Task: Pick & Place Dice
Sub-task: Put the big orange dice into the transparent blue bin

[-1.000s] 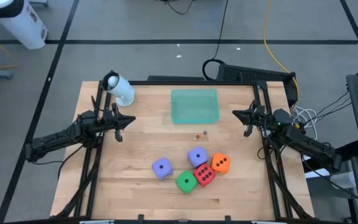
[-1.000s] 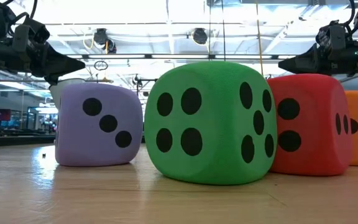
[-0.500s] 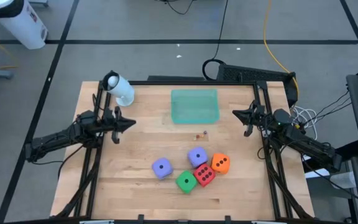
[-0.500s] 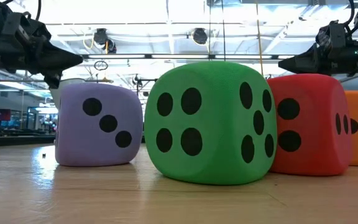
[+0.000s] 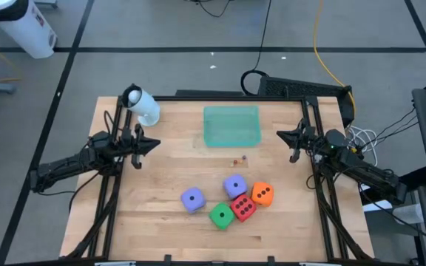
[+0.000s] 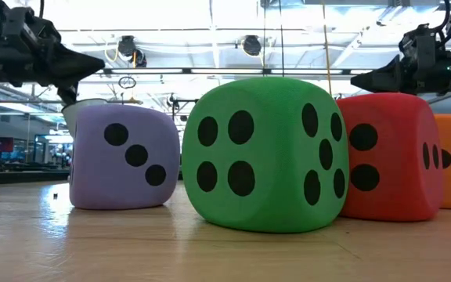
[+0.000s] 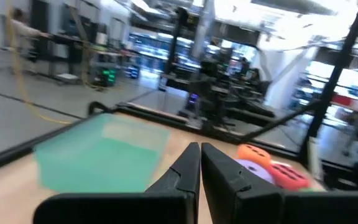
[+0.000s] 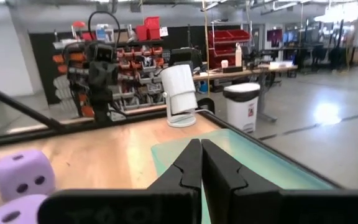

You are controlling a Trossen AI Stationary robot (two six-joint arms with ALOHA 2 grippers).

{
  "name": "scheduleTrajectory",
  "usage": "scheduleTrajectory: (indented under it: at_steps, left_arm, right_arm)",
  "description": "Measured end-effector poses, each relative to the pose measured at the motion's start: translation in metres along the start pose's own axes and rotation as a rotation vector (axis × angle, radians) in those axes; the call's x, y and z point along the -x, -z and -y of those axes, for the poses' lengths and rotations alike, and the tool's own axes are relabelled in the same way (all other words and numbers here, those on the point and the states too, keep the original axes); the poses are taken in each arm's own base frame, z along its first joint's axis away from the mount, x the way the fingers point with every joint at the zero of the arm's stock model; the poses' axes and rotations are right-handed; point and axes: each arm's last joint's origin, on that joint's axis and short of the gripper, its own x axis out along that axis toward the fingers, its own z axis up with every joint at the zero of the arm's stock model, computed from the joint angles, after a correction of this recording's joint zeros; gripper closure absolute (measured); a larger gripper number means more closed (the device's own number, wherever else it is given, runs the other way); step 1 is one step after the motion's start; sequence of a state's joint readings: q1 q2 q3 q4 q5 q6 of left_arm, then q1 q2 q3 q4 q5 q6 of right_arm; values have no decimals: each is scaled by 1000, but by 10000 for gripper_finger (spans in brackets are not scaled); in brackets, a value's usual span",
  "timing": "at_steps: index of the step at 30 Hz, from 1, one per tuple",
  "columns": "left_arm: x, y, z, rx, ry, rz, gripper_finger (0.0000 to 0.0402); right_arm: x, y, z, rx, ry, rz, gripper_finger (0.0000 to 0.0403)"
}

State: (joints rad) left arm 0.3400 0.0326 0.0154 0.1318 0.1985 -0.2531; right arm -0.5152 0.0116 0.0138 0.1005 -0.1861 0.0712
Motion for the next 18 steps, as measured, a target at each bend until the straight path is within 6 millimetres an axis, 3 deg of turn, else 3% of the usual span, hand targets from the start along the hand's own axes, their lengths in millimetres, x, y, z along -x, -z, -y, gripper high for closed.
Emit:
scheduleTrajectory:
  at_steps: [5,8,15,18]
  left_arm:
    - [0,-2,-2,-78,-69,33,376]
    - [0,-3,-2,-93,-98,39,376]
    - [0,5,-5,-64,-120,-41,376]
    - [1,7,-5,-55,-124,-57,376]
  right_arm:
    - [0,0,0,-66,-1,0,403]
    - [0,-3,0,-17,0,27,403]
    - [2,-22,-2,-4,-20,213,403]
    - [-2,-19,-3,-8,-30,146,403]
